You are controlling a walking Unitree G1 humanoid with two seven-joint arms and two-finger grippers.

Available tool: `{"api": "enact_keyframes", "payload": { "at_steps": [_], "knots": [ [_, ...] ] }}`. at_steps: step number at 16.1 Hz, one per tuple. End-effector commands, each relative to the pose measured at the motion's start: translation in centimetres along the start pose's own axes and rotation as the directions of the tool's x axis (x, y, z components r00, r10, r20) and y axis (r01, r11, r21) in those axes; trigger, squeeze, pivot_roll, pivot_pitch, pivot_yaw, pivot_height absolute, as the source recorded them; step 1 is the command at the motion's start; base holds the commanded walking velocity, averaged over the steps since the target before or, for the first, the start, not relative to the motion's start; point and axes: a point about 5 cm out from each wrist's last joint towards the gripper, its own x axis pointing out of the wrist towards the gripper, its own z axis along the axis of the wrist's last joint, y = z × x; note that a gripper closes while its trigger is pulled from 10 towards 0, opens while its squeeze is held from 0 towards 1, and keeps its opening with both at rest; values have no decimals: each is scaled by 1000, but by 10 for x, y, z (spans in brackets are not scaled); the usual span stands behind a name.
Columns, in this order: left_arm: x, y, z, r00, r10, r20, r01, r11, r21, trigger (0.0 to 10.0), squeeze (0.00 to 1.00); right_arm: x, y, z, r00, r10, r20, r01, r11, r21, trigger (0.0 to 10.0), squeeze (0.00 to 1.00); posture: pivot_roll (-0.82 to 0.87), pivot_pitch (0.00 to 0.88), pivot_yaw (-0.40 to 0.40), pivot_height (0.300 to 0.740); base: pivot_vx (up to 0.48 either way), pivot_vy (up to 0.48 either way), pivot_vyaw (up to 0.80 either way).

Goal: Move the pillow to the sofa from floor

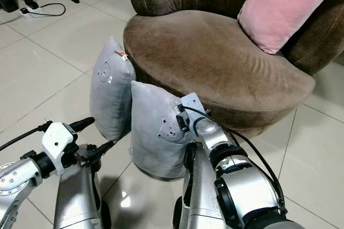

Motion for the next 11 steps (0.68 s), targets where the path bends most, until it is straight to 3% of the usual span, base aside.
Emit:
{"api": "enact_keyframes", "payload": {
  "at_steps": [1,5,11],
  "knots": [
    [1,-4,3,999,-33,6,33,999,0,10000,0,0,4,-10,999,28,-38,-27,999,20,275,0,43,157,-68,420,0,0,0],
    [0,-10,0,992,-126,-27,125,992,-32,10000,0,0,3,-9,997,60,-39,-61,998,-13,0,0,38,129,-66,420,0,0,0],
    [3,-8,2,990,-139,-24,138,990,-34,10000,0,0,8,-10,995,93,-44,-94,995,-29,0,0,38,108,-69,420,0,0,0]
  ]
}}
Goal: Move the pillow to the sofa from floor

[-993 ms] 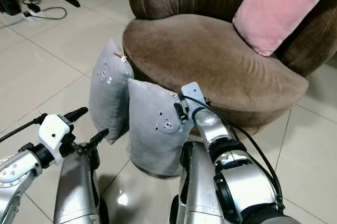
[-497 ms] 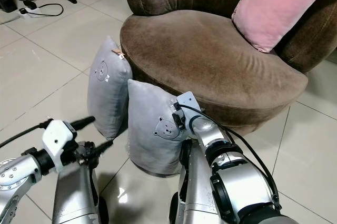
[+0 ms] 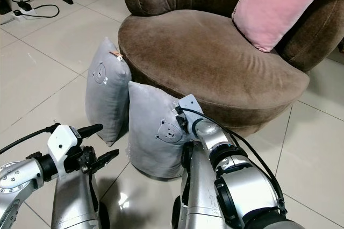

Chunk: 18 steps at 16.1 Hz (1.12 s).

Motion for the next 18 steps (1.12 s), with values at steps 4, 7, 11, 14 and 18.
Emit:
{"api": "enact_keyframes", "payload": {
  "at_steps": [4,7,11,14,18],
  "knots": [
    [2,0,3,1000,-18,0,18,1000,5,10000,0,1,9,-8,998,44,-41,-44,999,-4,0,0,39,107,-68,420,0,0,0],
    [3,-1,3,1000,-24,-2,24,1000,4,10000,0,1,9,-10,998,48,-44,-48,999,-6,0,0,36,95,-65,420,0,0,0],
    [6,1,3,1000,-28,-2,28,1000,8,10000,0,1,10,-10,998,52,-39,-53,999,-6,0,0,35,79,-58,420,0,0,0],
    [11,4,3,1000,-24,-1,24,1000,19,10000,0,1,15,-15,997,62,-44,-62,998,8,0,0,32,37,-58,420,0,0,0],
    [10,10,-2,993,116,8,-116,993,-6,10000,0,0,19,-18,995,86,44,-91,986,138,0,0,35,0,-53,420,0,0,0]
  ]
}}
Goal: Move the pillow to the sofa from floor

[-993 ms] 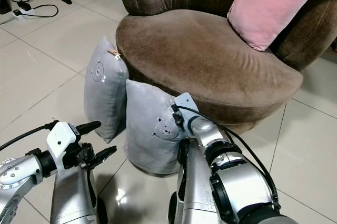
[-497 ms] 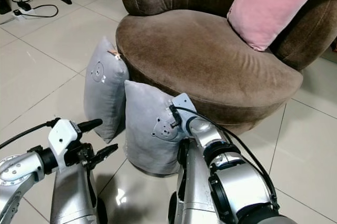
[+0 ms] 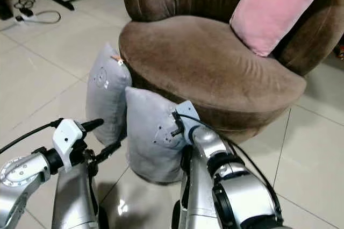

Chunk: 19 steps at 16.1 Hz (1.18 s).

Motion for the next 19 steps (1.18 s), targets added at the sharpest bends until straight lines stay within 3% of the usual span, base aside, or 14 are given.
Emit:
{"api": "enact_keyframes", "payload": {
  "at_steps": [1,4,5,6,7,8,9,12,16,19],
  "knots": [
    [-3,3,-2,999,54,-3,-54,999,6,10000,0,-1,2,-1,999,27,29,-29,998,60,0,0,28,0,-45,420,0,0,0],
    [-10,1,-3,988,156,18,-156,988,11,10000,0,-9,3,-1,980,114,162,-137,981,138,0,0,15,0,-36,420,0,0,0],
    [-9,4,1,980,198,14,-198,979,53,10000,0,-17,4,-1,965,117,235,-159,973,167,0,0,9,0,-36,420,0,0,0],
    [-8,7,4,966,258,18,-258,965,52,10000,0,-26,5,-1,951,101,294,-162,968,191,2471,0,5,0,-36,420,0,0,0],
    [-7,8,5,961,277,19,-278,960,47,10000,0,-29,5,-1,947,91,308,-154,970,188,9569,0,5,0,-36,420,0,0,0],
    [-4,15,6,927,371,56,-372,928,12,10000,0,-43,4,2,927,23,375,-102,976,191,10000,0,-10,0,-38,420,0,0,0],
    [-2,17,6,909,412,70,-413,911,0,10000,0,-48,-1,-1,929,-41,368,-49,972,232,10000,0,-16,0,-36,420,0,0,0],
    [10,9,13,907,409,97,-410,912,-6,10000,0,-63,-1,-4,924,-87,372,-20,961,275,10000,0,-20,0,-42,440,0,0,0],
    [8,9,13,878,466,108,-463,885,-58,10000,0,-79,-7,6,914,-141,381,13,948,319,10000,0,-48,0,-42,475,0,0,0],
    [15,3,17,895,430,119,-428,903,-49,10000,0,-89,-10,5,917,-185,352,57,938,342,10000,0,-51,0,-29,505,0,0,0]
  ]
}}
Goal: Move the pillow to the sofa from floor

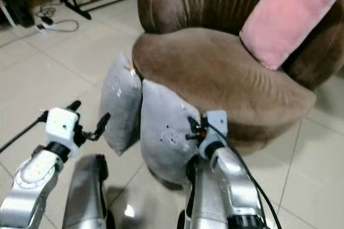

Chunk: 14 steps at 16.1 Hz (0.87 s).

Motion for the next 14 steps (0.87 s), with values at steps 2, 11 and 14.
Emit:
{"api": "enact_keyframes", "payload": {
  "at_steps": [2,11,14],
  "knots": [
    [5,2,7,1000,0,25,0,1000,16,10000,0,-3,-2,19,997,-20,70,19,1000,14,10000,0,-50,0,-28,520,0,0,0],
    [8,5,10,999,-12,34,11,999,35,10000,0,-8,-2,97,957,-17,290,-10,996,91,10000,0,-43,0,-17,615,0,0,0],
    [9,6,13,999,-17,41,15,999,42,10000,0,-15,-8,143,908,-35,417,-2,996,88,10000,0,-39,0,-18,640,0,0,0]
  ]
}}
